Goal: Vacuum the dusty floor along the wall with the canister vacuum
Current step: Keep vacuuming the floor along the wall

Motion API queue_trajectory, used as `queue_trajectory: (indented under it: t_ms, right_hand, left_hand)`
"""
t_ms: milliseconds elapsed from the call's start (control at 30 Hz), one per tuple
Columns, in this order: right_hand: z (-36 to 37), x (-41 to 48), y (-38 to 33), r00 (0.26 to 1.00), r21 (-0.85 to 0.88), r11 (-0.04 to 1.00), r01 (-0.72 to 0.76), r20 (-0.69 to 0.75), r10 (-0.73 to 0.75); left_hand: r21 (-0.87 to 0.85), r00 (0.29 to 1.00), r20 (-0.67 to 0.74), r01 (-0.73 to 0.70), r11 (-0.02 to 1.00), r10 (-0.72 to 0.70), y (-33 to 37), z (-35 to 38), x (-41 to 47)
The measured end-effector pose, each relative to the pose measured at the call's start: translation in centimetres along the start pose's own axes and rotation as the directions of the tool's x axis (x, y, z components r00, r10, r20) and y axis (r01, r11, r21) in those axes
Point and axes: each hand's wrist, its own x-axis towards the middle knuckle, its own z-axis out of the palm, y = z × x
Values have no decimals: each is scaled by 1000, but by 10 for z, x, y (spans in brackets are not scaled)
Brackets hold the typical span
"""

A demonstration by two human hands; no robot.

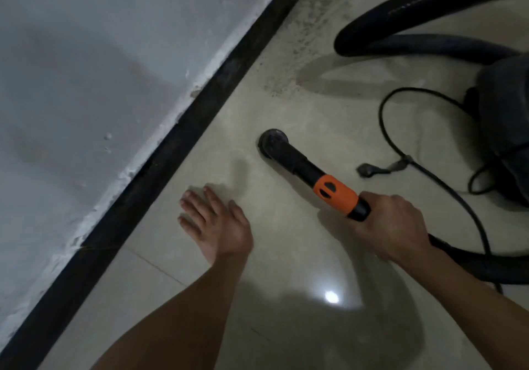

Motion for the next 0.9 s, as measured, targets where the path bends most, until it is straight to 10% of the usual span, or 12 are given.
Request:
queue_trajectory:
  t_ms: [367, 900]
  right_hand:
    - [-23, -35, 111, 928, 188, 927, -324, -126, 350]
    - [-17, 49, 66, 980, 224, 961, -164, -73, 184]
  left_hand:
    - [71, 974, -9, -227, 971, 228, 36, -12, 35]
    - [59, 993, -47, -106, 993, 109, 63, 8, 49]
